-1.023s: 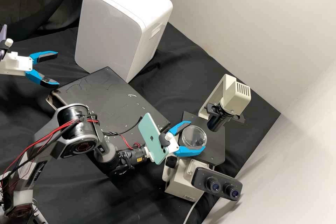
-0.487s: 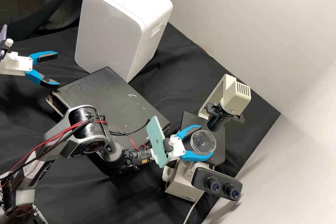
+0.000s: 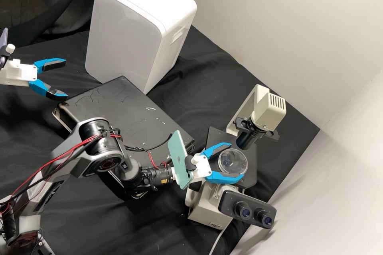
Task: Place the petri dish on the microscope
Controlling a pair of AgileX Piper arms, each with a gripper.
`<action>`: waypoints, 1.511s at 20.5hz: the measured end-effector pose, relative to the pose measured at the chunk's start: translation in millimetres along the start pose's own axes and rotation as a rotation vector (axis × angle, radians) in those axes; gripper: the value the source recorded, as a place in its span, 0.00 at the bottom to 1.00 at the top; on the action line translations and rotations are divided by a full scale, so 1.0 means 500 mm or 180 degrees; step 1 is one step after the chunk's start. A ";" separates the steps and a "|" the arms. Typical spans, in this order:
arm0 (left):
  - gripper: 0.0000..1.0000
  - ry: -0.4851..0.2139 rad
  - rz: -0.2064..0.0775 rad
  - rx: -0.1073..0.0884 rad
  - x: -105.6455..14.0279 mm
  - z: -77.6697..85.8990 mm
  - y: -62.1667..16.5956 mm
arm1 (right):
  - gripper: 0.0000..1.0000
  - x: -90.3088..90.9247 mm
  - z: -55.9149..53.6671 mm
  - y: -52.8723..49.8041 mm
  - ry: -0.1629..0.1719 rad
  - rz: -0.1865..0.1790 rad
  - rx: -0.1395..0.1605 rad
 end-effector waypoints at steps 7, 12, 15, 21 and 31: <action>1.00 -0.0018 -0.0005 0.0002 0.000 0.002 -0.001 | 1.00 0.000 -0.002 -0.005 -0.0021 0.0036 -0.0005; 1.00 -0.0018 -0.0005 0.0002 0.000 0.002 -0.001 | 1.00 -0.001 -0.003 -0.006 -0.0021 0.0034 -0.0025; 1.00 -0.0018 -0.0005 0.0002 0.000 0.002 -0.001 | 1.00 -0.001 -0.004 -0.006 -0.0019 0.0032 -0.0025; 1.00 -0.0018 -0.0005 0.0002 0.000 0.002 -0.001 | 1.00 -0.001 -0.005 -0.007 -0.0004 0.0010 -0.0033; 1.00 -0.0018 -0.0005 0.0002 0.000 0.002 -0.001 | 1.00 -0.019 -0.015 -0.004 0.0251 -0.0304 -0.0166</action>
